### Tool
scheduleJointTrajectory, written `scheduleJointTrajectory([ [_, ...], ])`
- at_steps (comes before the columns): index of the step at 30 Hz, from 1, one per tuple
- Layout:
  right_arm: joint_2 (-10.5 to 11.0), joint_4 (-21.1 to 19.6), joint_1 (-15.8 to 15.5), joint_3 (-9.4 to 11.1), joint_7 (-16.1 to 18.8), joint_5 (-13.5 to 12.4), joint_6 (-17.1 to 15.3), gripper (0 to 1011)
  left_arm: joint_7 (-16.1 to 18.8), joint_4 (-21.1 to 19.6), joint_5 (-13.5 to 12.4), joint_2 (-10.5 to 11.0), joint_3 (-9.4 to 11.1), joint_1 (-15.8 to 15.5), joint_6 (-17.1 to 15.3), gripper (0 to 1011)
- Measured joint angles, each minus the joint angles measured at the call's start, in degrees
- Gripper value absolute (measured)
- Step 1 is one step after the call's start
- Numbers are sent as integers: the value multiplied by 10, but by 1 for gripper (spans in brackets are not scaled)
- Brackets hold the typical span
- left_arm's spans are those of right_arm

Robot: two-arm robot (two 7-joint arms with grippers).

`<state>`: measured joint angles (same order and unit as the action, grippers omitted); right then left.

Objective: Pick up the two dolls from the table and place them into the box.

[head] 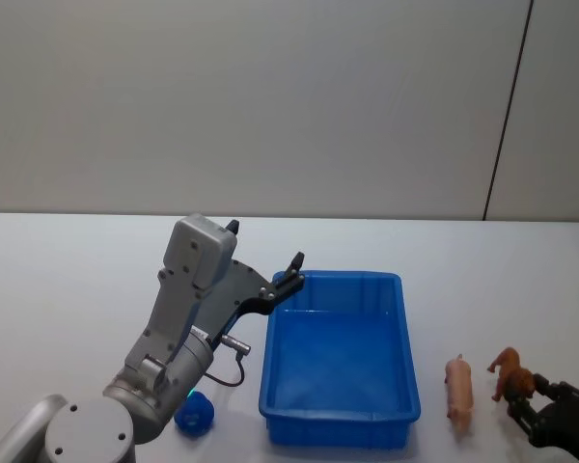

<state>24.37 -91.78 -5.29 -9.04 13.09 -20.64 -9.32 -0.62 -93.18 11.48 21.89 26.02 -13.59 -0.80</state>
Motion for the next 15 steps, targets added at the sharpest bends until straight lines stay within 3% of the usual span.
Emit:
scheduleJointTrajectory([
  [15,1,-21,12,6,17,-1,56,415,0,0,0,0,0,0,0,1004],
])
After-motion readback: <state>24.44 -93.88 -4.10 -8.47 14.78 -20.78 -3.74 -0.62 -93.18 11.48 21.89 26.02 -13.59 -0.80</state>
